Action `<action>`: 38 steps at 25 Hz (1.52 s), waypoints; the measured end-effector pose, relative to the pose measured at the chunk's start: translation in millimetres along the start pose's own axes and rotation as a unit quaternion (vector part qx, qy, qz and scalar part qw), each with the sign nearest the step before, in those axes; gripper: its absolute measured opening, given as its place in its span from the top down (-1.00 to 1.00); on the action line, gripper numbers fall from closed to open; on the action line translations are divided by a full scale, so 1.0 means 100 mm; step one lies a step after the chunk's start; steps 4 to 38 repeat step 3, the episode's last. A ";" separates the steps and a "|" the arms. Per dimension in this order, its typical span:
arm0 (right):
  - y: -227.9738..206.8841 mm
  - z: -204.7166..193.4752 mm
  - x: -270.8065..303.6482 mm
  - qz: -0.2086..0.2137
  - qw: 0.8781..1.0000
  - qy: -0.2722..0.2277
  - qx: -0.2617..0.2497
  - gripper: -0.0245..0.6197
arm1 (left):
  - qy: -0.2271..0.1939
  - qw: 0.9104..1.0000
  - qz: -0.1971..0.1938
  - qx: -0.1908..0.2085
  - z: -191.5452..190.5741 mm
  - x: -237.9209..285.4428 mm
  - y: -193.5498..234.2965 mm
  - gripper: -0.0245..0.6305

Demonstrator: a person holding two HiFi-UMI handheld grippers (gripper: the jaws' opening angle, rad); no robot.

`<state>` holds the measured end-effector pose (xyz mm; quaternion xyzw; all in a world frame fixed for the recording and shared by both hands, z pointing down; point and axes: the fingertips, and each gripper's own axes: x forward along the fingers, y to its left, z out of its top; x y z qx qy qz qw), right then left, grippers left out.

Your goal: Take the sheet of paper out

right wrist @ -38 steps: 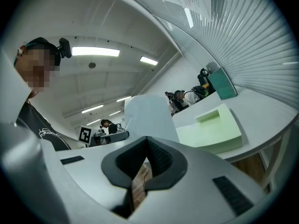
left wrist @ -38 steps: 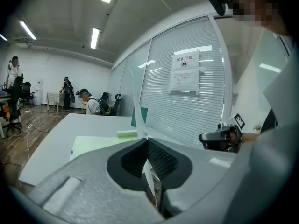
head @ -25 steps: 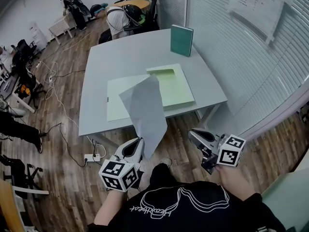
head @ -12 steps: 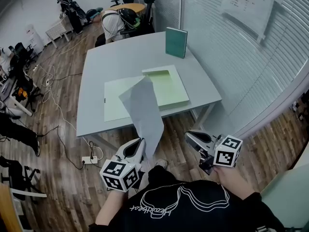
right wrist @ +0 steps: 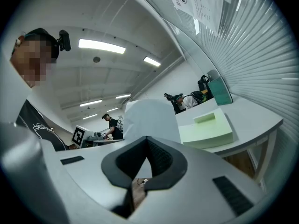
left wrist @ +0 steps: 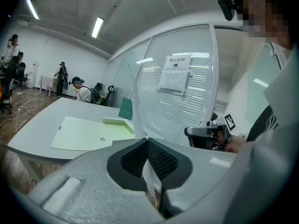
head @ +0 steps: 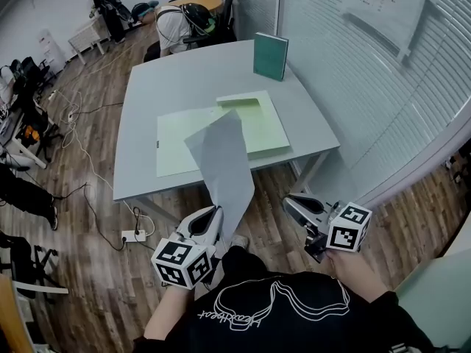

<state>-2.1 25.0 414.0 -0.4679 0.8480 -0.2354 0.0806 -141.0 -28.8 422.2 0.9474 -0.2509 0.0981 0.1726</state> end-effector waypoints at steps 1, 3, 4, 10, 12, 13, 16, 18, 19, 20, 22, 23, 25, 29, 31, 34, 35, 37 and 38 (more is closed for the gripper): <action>0.00 0.01 0.01 0.000 1.000 0.000 -0.002 0.90 | 0.001 1.000 0.000 0.000 0.00 0.01 0.01 0.89; -0.01 0.01 0.02 0.000 1.000 0.001 -0.004 0.90 | 0.002 1.000 -0.001 -0.001 0.00 0.03 0.02 0.89; -0.01 0.01 0.02 0.000 1.000 0.001 -0.004 0.90 | 0.002 1.000 -0.001 -0.001 0.00 0.03 0.02 0.89; -0.01 0.01 0.02 0.000 1.000 0.001 -0.004 0.90 | 0.002 1.000 -0.001 -0.001 0.00 0.03 0.02 0.89; -0.01 0.01 0.02 0.000 1.000 0.001 -0.004 0.90 | 0.002 1.000 -0.001 -0.001 0.00 0.03 0.02 0.89; -0.01 0.01 0.02 0.000 1.000 0.001 -0.004 0.90 | 0.002 1.000 -0.001 -0.001 0.00 0.03 0.02 0.89; -0.01 0.01 0.02 0.000 1.000 0.001 -0.004 0.90 | 0.002 1.000 -0.001 -0.001 0.00 0.03 0.02 0.89; -0.01 0.01 0.02 0.000 1.000 0.001 -0.004 0.90 | 0.002 1.000 -0.001 -0.001 0.00 0.03 0.02 0.89; -0.01 0.01 0.02 0.000 1.000 0.001 -0.004 0.90 | 0.002 1.000 -0.001 -0.001 0.00 0.03 0.02 0.89; -0.01 0.01 0.02 0.000 1.000 0.001 -0.004 0.90 | 0.002 1.000 -0.001 -0.001 0.00 0.03 0.02 0.89; -0.01 0.01 0.02 0.000 1.000 0.001 -0.004 0.90 | 0.002 1.000 -0.001 -0.001 0.00 0.03 0.02 0.89; -0.01 0.01 0.02 0.000 1.000 0.001 -0.004 0.90 | 0.002 1.000 -0.001 -0.001 0.00 0.03 0.02 0.89; -0.01 0.01 0.02 0.000 1.000 0.001 -0.004 0.90 | 0.002 1.000 -0.001 -0.001 0.00 0.03 0.02 0.89; -0.01 0.01 0.02 0.000 1.000 0.001 -0.004 0.90 | 0.002 1.000 -0.001 -0.001 0.00 0.03 0.02 0.89; -0.01 0.01 0.02 0.000 1.000 0.001 -0.004 0.90 | 0.002 1.000 -0.001 -0.001 0.00 0.03 0.02 0.89; -0.01 0.01 0.02 0.000 1.000 0.001 -0.004 0.90 | 0.002 1.000 -0.001 -0.001 0.00 0.03 0.02 0.89; -0.01 0.01 0.02 0.000 1.000 0.001 -0.004 0.90 | 0.002 1.000 -0.001 -0.001 0.00 0.03 0.02 0.89; -0.01 0.01 0.02 0.000 1.000 0.001 -0.004 0.90 | 0.002 1.000 -0.001 -0.001 0.00 0.03 0.02 0.89; -0.01 0.01 0.02 0.000 1.000 0.001 -0.004 0.90 | 0.002 1.000 -0.001 -0.001 0.00 0.03 0.02 0.89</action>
